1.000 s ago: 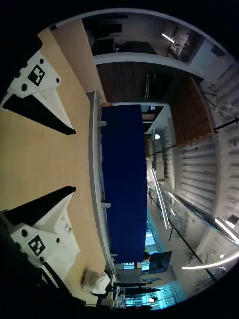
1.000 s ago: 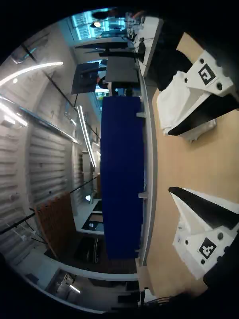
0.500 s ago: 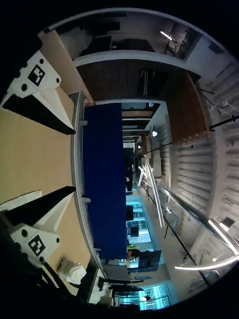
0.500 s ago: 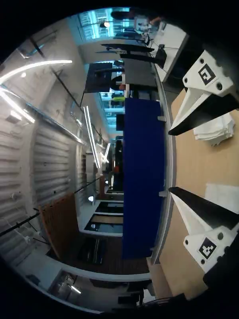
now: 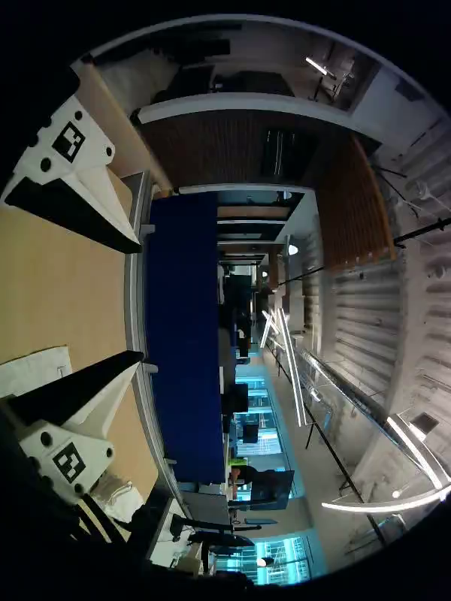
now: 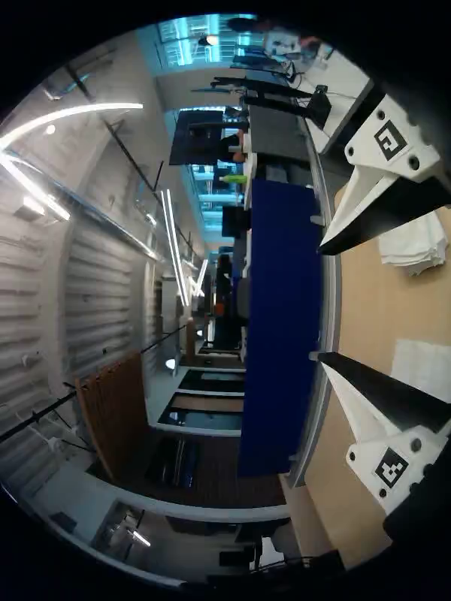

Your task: Fold towel

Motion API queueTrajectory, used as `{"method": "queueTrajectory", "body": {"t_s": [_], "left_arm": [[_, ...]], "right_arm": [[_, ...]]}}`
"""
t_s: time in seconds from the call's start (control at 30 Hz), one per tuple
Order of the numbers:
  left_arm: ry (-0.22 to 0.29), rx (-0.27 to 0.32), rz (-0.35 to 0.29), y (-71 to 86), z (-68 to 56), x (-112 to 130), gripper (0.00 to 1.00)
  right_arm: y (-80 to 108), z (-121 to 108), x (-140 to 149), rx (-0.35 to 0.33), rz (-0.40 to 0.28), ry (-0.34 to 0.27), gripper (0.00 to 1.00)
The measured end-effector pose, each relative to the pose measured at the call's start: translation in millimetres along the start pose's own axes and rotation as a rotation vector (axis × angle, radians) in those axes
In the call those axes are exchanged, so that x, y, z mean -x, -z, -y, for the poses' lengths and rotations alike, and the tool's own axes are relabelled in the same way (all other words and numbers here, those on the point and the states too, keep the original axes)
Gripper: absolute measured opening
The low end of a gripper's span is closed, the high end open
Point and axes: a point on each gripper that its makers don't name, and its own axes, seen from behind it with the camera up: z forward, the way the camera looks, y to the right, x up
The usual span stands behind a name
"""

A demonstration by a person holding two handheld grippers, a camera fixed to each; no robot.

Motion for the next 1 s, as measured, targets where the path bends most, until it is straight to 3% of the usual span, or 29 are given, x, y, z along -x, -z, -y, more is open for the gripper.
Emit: {"method": "queueTrajectory", "body": {"t_s": [0.47,1.0], "left_arm": [[-0.030,0.011,0.032,14.6,-8.9,-1.7,0.96],[-0.077,0.009,0.028,25.1,-7.2,-17.4,0.96]], "right_arm": [[22.0,-15.5,-4.0,0.021,0.016,0.017,1.00],[33.7,-23.7,-8.4,0.036,0.034,0.057,1.00]]}}
